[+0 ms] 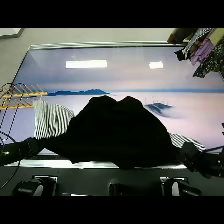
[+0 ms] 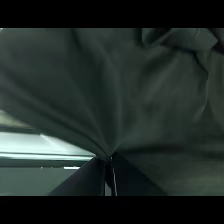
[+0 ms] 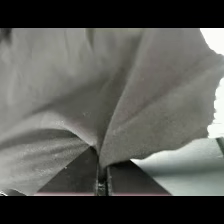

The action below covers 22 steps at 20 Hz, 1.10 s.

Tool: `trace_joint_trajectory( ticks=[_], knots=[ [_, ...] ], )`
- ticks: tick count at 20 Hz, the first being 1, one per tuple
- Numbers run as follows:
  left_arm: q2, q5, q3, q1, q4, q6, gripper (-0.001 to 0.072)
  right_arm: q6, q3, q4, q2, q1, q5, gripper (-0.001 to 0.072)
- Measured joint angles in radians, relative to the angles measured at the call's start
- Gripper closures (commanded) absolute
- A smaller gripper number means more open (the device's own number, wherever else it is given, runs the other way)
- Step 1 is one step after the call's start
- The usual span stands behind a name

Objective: Fold the clothes and pants, and hang the long-sleeved shirts on hangers.

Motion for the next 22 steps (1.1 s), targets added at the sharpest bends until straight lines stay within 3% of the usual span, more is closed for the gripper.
trace_joint_trajectory(
  ticks=[3,9,11,13,15,19,21,22],
  knots=[
    [-0.106,0.049,-0.002,0.0,-0.042,0.029,0.0689,0.012,0.001,-0.002,-0.121,0.0,-0.069,0.0683],
    [-0.533,0.233,-0.001,-0.003,-0.18,0.16,0.0689,-0.026,0.001,0.089,-0.492,0.0,-0.246,0.0673],
    [-0.679,0.292,0.013,-0.019,-0.22,0.208,0.0688,-0.041,0.001,0.12,-0.604,0.011,-0.315,0.0614],
    [-0.79,0.348,0.04,-0.042,-0.241,0.253,0.0663,-0.053,0.001,0.144,-0.697,0.043,-0.407,0.0491],
    [-0.865,0.412,0.074,-0.063,-0.255,0.287,0.0636,-0.06,0.001,0.168,-0.759,0.086,-0.522,0.0447],
    [-0.929,0.552,0.143,-0.068,-0.266,0.318,0.0344,-0.072,0.021,0.185,-0.805,0.126,-0.729,0.0416],
    [-0.937,0.589,0.177,-0.052,-0.266,0.324,0.0314,-0.114,0.059,0.173,-0.802,0.128,-0.775,0.0275],
    [-0.935,0.6,0.19,-0.045,-0.265,0.327,0.0313,-0.153,0.084,0.158,-0.79,0.131,-0.783,0.0275]
  ],
)
